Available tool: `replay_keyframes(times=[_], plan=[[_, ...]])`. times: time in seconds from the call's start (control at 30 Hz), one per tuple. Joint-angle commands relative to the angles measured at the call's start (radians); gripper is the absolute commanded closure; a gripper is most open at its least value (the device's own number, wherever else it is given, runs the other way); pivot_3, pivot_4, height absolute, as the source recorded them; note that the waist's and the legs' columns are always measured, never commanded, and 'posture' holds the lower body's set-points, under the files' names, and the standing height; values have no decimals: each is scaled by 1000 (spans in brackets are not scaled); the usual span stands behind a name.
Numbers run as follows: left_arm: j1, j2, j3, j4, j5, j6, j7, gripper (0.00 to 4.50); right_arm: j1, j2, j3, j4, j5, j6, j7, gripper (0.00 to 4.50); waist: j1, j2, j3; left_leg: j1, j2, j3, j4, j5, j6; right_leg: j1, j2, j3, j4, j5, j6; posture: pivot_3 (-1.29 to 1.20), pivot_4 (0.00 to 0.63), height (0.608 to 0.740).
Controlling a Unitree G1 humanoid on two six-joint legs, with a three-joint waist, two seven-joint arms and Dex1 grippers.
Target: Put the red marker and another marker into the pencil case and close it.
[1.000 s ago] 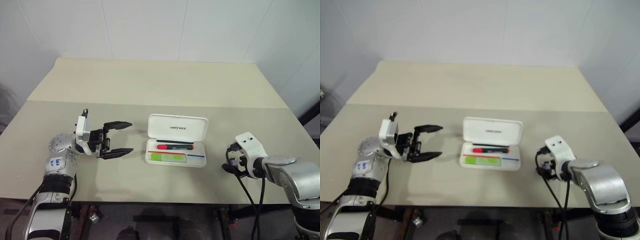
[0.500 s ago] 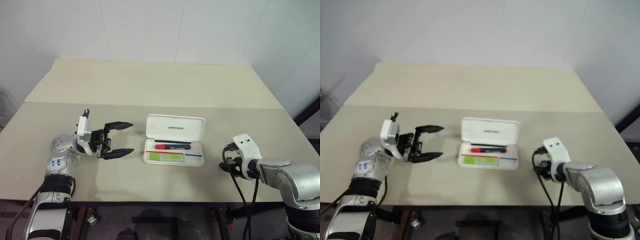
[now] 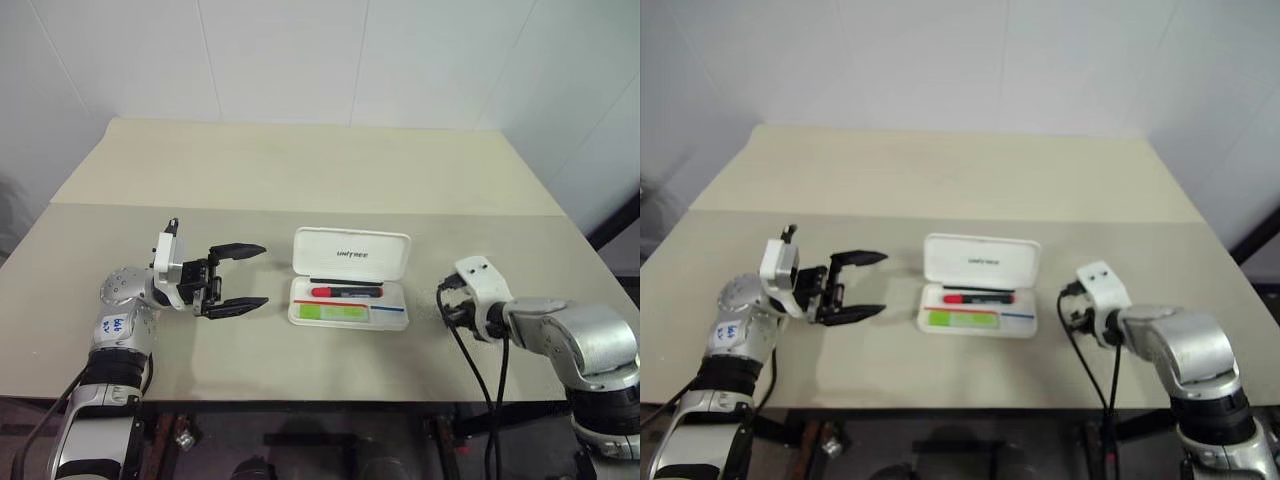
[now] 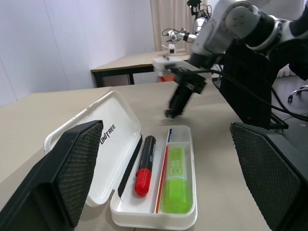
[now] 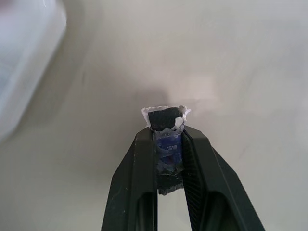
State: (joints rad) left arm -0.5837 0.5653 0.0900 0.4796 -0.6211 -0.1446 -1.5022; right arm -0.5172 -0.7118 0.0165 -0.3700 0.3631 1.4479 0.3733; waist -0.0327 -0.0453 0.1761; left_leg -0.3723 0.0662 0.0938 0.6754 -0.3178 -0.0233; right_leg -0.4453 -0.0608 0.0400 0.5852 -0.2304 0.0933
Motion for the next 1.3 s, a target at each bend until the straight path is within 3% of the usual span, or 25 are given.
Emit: replay_keyframes(times=[0.03, 0.23, 0.5, 0.7, 0.97, 1.3], plan=[[0, 9, 12, -43, -18, 5, -109, 0, -70, -38, 33, -2, 5, -94, 64, 4120, 1, 0, 0, 0, 0, 0, -2, 0, 0, -1, 0, 0, 0, 0, 0, 0, 150, 740], [25, 51, -25, -81, -54, 25, -112, 0, -161, -112, 157, -4, 24, -213, 229, 4120, 4, 1, 1, -2, 0, -2, -11, 0, 1, -4, 1, -3, 2, 3, 11, 0, 150, 740], [20, 128, -134, -77, -129, 9, -112, 0, -234, -254, 327, -24, -4, -417, 518, 4120, 6, 3, 2, -17, 0, -1, -8, -2, 2, -17, 0, -3, 1, 2, 12, 0, 150, 740], [8, 127, -159, -74, -136, -8, -112, 0, -258, -295, 410, -3, -72, -549, 663, 4120, 7, 4, 2, -17, 0, -1, -7, -2, 2, -18, 0, -3, 2, 2, 12, 0, 150, 740], [20, 132, -152, -85, -133, -14, -112, 0, -300, -259, 494, 49, -188, -625, 752, 4120, 5, 4, 3, -16, 0, -1, -1, -2, 2, -18, 0, -3, 5, 1, 11, 0, 150, 740], [39, 133, -124, -106, -122, -6, -112, 0, -295, -208, 512, 7, -217, -533, 767, 4120, 6, 5, 3, -17, 0, -1, 5, -2, 2, -18, 0, -3, 8, 2, 11, 0, 150, 740]])
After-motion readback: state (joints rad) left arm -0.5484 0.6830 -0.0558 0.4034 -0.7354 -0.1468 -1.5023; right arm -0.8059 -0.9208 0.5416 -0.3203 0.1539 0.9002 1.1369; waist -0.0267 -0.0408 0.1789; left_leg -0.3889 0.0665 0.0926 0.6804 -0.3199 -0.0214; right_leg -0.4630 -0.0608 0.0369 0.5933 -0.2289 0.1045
